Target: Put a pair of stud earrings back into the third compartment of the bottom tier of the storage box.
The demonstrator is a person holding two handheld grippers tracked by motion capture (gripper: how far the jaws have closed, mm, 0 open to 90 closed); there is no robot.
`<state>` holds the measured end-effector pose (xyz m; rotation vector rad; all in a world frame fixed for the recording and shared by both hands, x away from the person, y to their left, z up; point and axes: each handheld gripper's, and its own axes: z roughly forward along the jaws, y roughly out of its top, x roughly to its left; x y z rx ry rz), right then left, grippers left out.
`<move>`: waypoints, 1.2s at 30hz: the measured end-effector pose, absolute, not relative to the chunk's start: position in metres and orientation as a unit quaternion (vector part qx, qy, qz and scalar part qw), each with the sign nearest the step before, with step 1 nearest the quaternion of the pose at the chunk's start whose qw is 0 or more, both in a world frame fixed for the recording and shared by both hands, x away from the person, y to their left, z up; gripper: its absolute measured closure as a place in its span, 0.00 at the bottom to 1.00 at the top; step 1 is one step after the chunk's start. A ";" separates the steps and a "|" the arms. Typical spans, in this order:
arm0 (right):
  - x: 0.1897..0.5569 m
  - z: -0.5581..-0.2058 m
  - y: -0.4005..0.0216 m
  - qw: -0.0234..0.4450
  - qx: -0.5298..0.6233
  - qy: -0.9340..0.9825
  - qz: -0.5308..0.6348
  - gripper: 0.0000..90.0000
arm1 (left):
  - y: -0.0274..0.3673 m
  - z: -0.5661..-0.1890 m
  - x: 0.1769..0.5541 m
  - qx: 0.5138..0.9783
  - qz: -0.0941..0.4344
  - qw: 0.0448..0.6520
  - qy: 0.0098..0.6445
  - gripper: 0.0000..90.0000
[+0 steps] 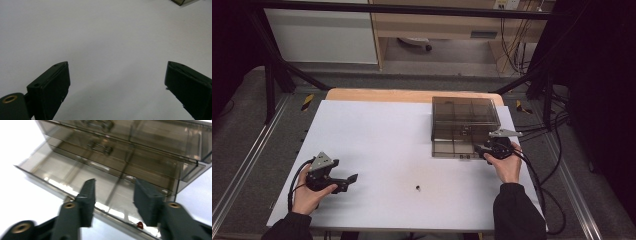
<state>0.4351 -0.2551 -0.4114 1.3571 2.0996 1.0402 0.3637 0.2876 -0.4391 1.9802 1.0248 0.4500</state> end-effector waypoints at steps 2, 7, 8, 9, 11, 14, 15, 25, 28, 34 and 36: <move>0.427 -0.406 -0.252 0.207 0.480 0.760 0.387 0.42 | 0.288 -0.439 0.364 0.790 0.179 0.419 0.409 0.06; 0.416 -0.403 -0.243 0.195 0.464 0.767 0.397 0.31 | 0.287 -0.439 0.364 0.791 0.180 0.419 0.409 0.06; 0.410 -0.402 -0.239 0.192 0.456 0.771 0.401 0.26 | 0.287 -0.440 0.364 0.790 0.180 0.420 0.409 0.06; 0.410 -0.402 -0.239 0.192 0.456 0.771 0.401 0.26 | 0.287 -0.440 0.364 0.790 0.180 0.420 0.409 0.06; 0.404 -0.402 -0.233 0.186 0.445 0.776 0.405 0.20 | 0.287 -0.440 0.364 0.790 0.180 0.419 0.409 0.06; 0.398 -0.403 -0.228 0.180 0.436 0.781 0.408 0.15 | 0.287 -0.440 0.364 0.790 0.180 0.419 0.409 0.06; 0.398 -0.403 -0.228 0.180 0.436 0.781 0.408 0.15 | 0.287 -0.440 0.364 0.790 0.180 0.419 0.409 0.06; 0.384 -0.409 -0.213 0.175 0.421 0.788 0.413 0.07 | 0.287 -0.439 0.364 0.790 0.180 0.419 0.409 0.06; 0.378 -0.410 -0.207 0.169 0.413 0.791 0.419 0.07 | 0.287 -0.439 0.364 0.790 0.179 0.420 0.409 0.06; 0.368 -0.412 -0.192 0.164 0.400 0.798 0.421 0.06 | 0.287 -0.439 0.363 0.790 0.180 0.420 0.409 0.06; 0.365 -0.412 -0.186 0.162 0.395 0.800 0.421 0.06 | 0.287 -0.439 0.363 0.790 0.180 0.419 0.409 0.06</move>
